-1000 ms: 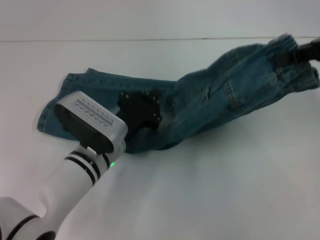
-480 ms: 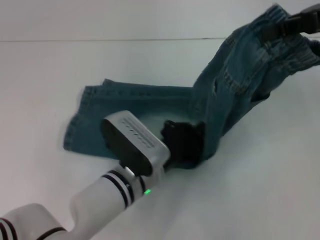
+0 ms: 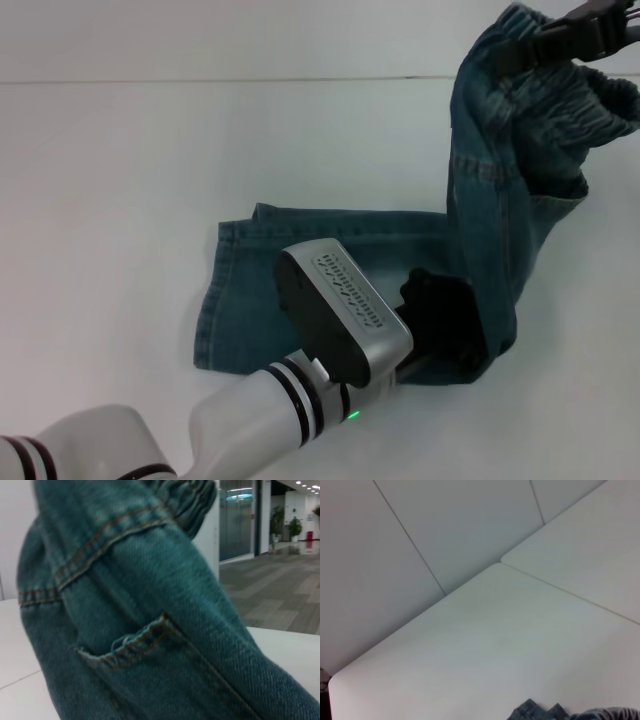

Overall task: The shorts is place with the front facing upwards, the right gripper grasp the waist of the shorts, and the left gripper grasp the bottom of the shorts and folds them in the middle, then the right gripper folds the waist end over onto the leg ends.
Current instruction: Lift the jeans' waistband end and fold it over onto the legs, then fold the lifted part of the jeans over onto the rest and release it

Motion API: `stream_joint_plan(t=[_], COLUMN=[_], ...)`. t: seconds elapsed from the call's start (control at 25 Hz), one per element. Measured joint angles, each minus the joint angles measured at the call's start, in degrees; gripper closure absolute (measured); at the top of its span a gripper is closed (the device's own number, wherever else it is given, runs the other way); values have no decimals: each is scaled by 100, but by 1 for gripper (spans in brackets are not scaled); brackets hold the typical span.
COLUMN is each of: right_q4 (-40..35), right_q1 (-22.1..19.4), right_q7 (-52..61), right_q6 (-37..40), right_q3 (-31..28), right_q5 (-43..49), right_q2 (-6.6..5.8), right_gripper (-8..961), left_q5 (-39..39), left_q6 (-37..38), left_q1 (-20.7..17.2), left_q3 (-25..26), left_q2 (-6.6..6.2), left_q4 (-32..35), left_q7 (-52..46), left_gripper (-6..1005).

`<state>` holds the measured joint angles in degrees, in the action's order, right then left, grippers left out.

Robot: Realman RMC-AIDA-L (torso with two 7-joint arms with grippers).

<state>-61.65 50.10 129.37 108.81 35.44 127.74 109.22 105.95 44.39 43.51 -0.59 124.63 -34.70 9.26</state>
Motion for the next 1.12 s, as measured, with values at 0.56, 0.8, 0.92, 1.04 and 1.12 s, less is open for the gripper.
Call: stream_joint_plan(t=[0.56,0.8,0.92,1.04,1.12], right_q4=[149,196,289,573,785], right_q1=[-206,-161,-98,50,189], right_q7=[-30,-41,-52,-93,-170], right_q6=[-148,-243,-395,-668,-871], right_q3=[91,169,382,753,1036], right_q5=[14,14,13,10,12], right_q2=[-19,13,55,116,195], right_gripper=[867,868,868,867,867], left_q5=[76,63,47,44,44], left_q6=[1360,2470,3178,3582,3759], left_q1=[-1137,-1617,-1887,-2121,-2264], left_q3=[407,741,988,1354,1633], left_q2=[1,-13,-18,-34,-38], left_q4=[287,1091,1771,2264,2555], left_q7=[-21,-825,-1736,-2409,-2766], left_gripper=[980,949,934,796,695])
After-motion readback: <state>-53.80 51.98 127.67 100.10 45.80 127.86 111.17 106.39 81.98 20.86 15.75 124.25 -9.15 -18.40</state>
